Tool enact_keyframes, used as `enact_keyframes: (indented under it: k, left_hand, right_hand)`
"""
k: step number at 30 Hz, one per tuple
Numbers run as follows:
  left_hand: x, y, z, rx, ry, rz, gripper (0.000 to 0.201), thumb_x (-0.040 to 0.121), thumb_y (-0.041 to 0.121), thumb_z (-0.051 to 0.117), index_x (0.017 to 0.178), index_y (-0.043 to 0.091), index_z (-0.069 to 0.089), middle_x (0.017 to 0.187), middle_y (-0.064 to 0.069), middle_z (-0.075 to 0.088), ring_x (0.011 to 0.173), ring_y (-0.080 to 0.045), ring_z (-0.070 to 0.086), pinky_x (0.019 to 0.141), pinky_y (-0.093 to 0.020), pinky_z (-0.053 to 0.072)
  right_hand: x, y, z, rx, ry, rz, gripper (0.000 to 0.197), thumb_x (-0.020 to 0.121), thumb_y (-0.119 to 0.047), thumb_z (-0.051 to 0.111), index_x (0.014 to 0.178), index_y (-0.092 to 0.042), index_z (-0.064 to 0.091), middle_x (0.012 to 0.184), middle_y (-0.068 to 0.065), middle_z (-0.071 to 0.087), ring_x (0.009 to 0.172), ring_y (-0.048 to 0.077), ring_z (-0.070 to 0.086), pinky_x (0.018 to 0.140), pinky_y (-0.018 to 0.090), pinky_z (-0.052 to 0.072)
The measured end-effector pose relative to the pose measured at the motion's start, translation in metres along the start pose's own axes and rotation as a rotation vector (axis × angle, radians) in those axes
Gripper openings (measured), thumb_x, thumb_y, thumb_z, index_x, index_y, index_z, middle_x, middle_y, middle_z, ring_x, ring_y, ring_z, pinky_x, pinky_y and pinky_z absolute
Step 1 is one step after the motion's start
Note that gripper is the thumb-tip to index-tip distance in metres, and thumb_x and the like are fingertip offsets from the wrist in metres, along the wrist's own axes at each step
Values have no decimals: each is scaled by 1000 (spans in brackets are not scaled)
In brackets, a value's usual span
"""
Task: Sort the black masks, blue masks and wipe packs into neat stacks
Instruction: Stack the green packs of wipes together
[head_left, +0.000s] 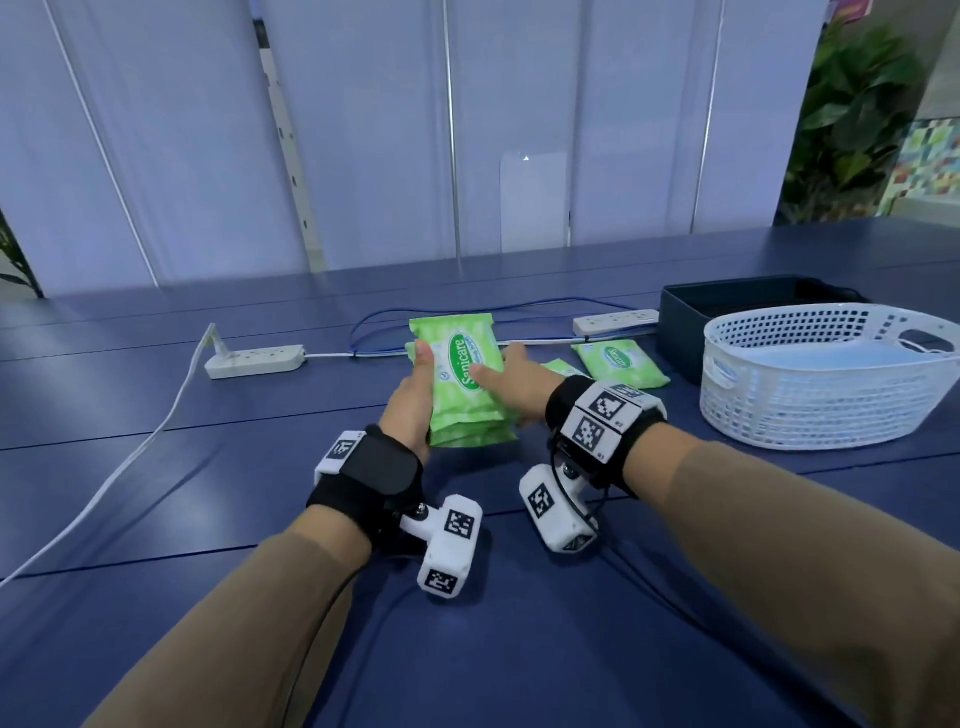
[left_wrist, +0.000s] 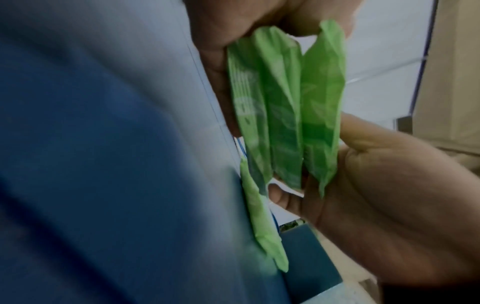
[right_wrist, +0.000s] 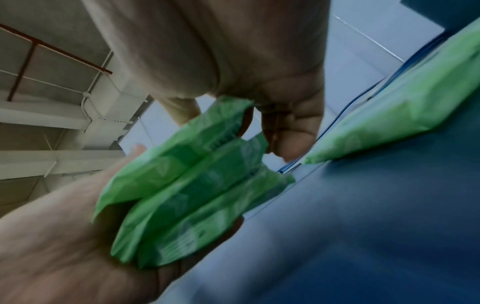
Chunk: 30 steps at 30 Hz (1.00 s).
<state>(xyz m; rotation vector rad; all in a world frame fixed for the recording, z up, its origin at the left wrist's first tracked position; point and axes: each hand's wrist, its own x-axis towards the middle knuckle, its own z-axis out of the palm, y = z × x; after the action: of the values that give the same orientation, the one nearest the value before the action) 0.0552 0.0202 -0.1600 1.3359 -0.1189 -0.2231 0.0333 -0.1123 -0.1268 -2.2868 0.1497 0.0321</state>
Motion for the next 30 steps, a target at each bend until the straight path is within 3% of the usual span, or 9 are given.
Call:
enact_keyframes:
  k: [3, 7, 10, 12, 16, 21, 25, 28, 30]
  left_hand:
    - [-3, 3, 5, 28, -103, 56, 46, 84, 28, 65, 123, 4, 56, 112, -19, 67, 93, -32, 68, 76, -43, 58]
    - [-1, 13, 5, 37, -37, 167, 27, 86, 2, 61, 112, 5, 59, 107, -18, 67, 83, -27, 69, 76, -46, 57]
    - [4, 17, -4, -120, 53, 110, 29, 87, 10, 62, 116, 7, 59, 104, -14, 69, 83, -27, 70, 69, -46, 59]
    - [6, 16, -11, -215, 79, 27, 23, 89, 15, 60, 111, 10, 63, 97, -12, 72, 79, -26, 71, 67, -47, 59]
    - [10, 12, -23, -215, 70, -77, 29, 88, 21, 61, 115, 11, 63, 108, -15, 70, 94, -32, 69, 83, -53, 54]
    - [9, 12, -24, -175, 50, -115, 24, 87, 22, 63, 109, 11, 65, 101, -14, 72, 85, -29, 71, 79, -47, 56]
    - [10, 9, -26, -186, 20, -167, 35, 88, 30, 61, 117, 11, 62, 107, -16, 70, 88, -30, 71, 71, -45, 59]
    - [8, 8, -27, -218, -7, -217, 40, 90, 38, 57, 119, 11, 61, 107, -17, 70, 86, -31, 71, 66, -44, 59]
    - [6, 10, -27, -199, -5, -233, 43, 89, 40, 59, 120, 11, 60, 108, -18, 70, 90, -33, 70, 71, -46, 58]
  right_hand:
    - [-17, 5, -8, -43, -80, -72, 59, 98, -46, 36, 140, -10, 16, 90, 7, 57, 69, 20, 53, 60, 31, 44]
    - [-11, 14, -37, -31, -72, -177, 43, 101, -27, 37, 137, -4, 36, 100, 8, 50, 84, 20, 47, 78, 37, 45]
    - [17, 30, -63, -182, 176, -57, 28, 94, -20, 49, 98, 7, 57, 101, 25, 59, 89, 27, 54, 76, 32, 43]
    - [29, 36, -67, -433, 106, 72, 29, 89, -27, 57, 75, -3, 50, 82, 16, 57, 83, 29, 56, 65, 30, 42]
    - [43, 41, -60, -701, -92, 227, 69, 79, -52, 67, 125, -3, 52, 125, 10, 58, 114, 30, 56, 92, 36, 44]
    - [36, 38, -63, -721, -100, 261, 82, 68, -62, 71, 129, -11, 54, 130, 7, 58, 107, 26, 57, 87, 34, 44]
    - [29, 33, -61, -762, -131, 207, 79, 79, -45, 71, 139, -6, 39, 140, 10, 48, 123, 28, 49, 97, 34, 42]
    - [22, 15, -63, -925, -104, -10, 52, 87, -20, 64, 133, -10, 40, 135, 10, 50, 121, 28, 50, 97, 34, 40]
    - [12, -3, -71, -1053, -94, -109, 38, 92, -10, 51, 128, -19, 44, 131, 1, 52, 122, 25, 47, 108, 48, 26]
